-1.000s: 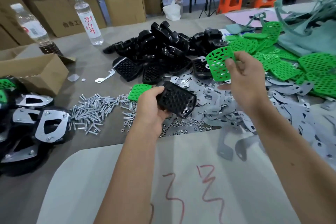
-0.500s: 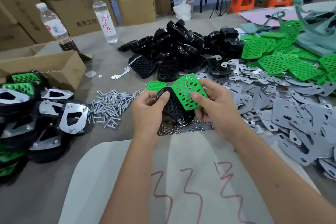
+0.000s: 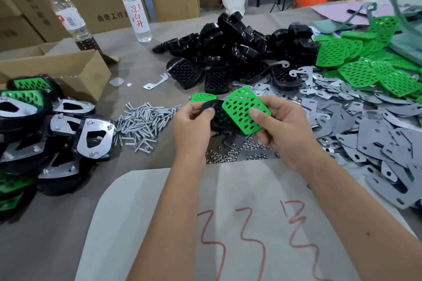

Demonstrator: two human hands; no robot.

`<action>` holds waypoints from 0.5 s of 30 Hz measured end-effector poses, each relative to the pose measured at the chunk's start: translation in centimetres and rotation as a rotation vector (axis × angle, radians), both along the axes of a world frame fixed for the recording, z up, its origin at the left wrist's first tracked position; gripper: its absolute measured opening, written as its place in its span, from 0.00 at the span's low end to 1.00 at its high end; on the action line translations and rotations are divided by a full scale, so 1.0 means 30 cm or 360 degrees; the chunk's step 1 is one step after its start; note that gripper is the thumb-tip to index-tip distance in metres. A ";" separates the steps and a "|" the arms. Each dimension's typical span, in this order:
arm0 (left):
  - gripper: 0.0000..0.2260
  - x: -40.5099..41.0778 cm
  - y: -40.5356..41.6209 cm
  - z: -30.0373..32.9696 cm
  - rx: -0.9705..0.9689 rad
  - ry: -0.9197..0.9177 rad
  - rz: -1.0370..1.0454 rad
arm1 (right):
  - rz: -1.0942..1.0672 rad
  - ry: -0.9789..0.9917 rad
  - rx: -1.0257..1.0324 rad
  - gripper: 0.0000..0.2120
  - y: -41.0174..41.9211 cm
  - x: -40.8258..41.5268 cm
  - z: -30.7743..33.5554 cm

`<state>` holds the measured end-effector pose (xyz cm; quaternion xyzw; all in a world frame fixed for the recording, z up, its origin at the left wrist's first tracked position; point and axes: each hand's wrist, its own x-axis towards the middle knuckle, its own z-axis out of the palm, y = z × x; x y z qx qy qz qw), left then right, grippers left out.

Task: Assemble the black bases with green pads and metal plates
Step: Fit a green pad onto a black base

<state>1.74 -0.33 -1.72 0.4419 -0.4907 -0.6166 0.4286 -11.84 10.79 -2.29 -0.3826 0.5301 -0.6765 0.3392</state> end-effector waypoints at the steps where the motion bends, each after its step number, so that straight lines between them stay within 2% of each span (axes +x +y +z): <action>1: 0.05 0.000 -0.001 0.000 -0.0005 -0.0022 0.0011 | -0.0003 -0.0001 0.0005 0.07 0.000 -0.002 -0.001; 11: 0.11 -0.002 0.017 0.025 0.0052 0.0080 0.0007 | -0.0005 0.0049 -0.0028 0.09 0.006 -0.008 -0.008; 15: 0.11 0.002 0.010 0.016 0.0081 0.0124 -0.0054 | -0.0099 0.0024 0.0034 0.10 0.000 -0.009 -0.009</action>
